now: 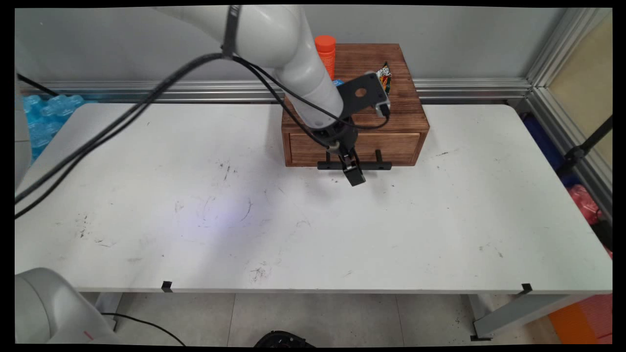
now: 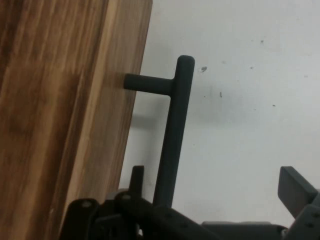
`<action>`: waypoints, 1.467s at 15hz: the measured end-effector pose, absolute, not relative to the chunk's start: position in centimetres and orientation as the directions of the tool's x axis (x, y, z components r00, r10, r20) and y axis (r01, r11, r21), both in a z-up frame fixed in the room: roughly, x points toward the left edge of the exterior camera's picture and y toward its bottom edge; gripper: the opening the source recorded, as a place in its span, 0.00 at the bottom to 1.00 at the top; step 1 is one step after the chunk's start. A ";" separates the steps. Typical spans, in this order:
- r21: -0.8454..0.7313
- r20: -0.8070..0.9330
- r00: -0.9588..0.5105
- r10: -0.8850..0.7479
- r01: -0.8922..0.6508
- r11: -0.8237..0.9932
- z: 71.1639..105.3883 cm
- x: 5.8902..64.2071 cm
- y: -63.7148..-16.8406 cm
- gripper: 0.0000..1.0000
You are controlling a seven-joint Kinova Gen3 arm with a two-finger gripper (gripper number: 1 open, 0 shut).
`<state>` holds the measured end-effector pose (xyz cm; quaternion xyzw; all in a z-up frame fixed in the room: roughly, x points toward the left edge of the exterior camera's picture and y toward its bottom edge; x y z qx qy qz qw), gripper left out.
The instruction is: Open the drawer
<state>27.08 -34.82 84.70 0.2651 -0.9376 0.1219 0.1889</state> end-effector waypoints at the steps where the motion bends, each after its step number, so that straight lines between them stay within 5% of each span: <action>1: -0.130 0.414 -0.790 -0.453 -0.544 0.829 84.2 26.8 -35.0 1.00; 22: -0.117 0.344 -0.827 -0.446 -0.509 0.853 77.8 23.9 -36.8 1.00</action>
